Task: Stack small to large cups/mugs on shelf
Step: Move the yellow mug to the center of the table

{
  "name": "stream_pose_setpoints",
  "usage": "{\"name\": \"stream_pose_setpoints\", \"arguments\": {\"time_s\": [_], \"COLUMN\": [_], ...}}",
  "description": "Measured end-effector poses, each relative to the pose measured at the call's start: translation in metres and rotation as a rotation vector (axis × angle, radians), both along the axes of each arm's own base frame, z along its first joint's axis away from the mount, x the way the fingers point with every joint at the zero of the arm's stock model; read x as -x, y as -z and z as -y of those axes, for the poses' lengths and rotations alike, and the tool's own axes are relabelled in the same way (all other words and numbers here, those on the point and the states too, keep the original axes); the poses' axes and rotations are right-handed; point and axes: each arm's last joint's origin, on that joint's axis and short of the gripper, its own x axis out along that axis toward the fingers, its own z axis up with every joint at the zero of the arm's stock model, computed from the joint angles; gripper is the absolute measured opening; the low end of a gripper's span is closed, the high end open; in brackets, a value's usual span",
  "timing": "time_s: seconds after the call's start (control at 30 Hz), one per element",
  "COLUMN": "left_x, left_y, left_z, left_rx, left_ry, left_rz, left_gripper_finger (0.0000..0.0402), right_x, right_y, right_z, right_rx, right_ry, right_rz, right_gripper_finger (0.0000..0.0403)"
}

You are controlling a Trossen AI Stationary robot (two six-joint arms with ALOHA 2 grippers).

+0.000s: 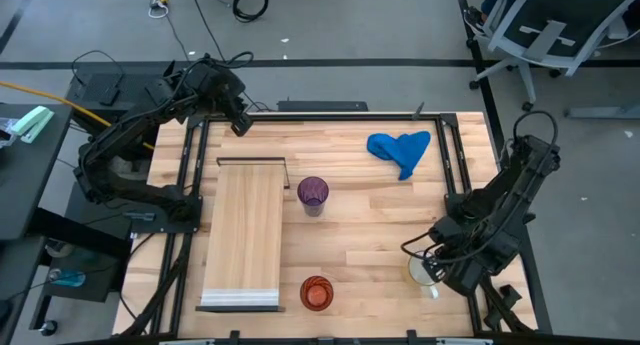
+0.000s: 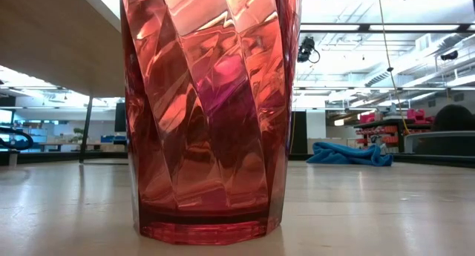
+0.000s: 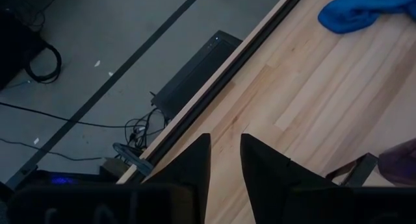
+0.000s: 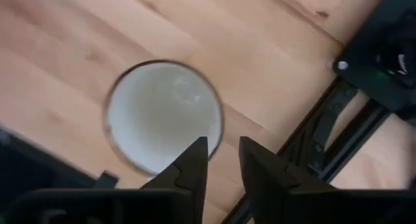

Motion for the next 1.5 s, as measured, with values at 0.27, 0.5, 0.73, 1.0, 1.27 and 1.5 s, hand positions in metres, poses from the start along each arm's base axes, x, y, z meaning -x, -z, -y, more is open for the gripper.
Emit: {"name": "stream_pose_setpoints", "arguments": {"time_s": [0.27, 0.5, 0.73, 1.0, 1.27, 1.5], "left_x": [0.001, 0.001, 0.000, 0.000, 0.001, 0.000], "left_y": [0.001, 0.002, 0.002, 0.002, 0.002, 0.002], "left_z": [0.001, 0.001, 0.001, 0.001, 0.001, 0.001], "left_rx": [0.019, 0.025, 0.030, 0.029, 0.029, 0.032], "left_ry": [-0.011, -0.018, -0.026, -0.026, -0.026, -0.031], "left_rz": [-0.009, -0.003, 0.003, 0.003, 0.003, 0.007], "left_gripper_finger": [0.0083, 0.0088, 0.0084, 0.0079, 0.0083, 0.0076], "right_x": [0.003, 0.000, -0.001, 0.001, -0.003, -0.010], "right_y": [0.031, 0.040, 0.049, 0.068, 0.086, 0.086], "right_z": [0.005, 0.004, 0.003, 0.006, 0.009, 0.015], "right_rx": [-0.061, -0.072, -0.044, -0.037, -0.071, -0.082], "right_ry": [0.015, 0.018, 0.018, 0.011, 0.005, -0.011], "right_rz": [-0.028, 0.000, -0.018, -0.027, -0.015, -0.029], "right_gripper_finger": [0.0101, 0.0099, 0.0097, 0.0097, 0.0093, 0.0057]}}
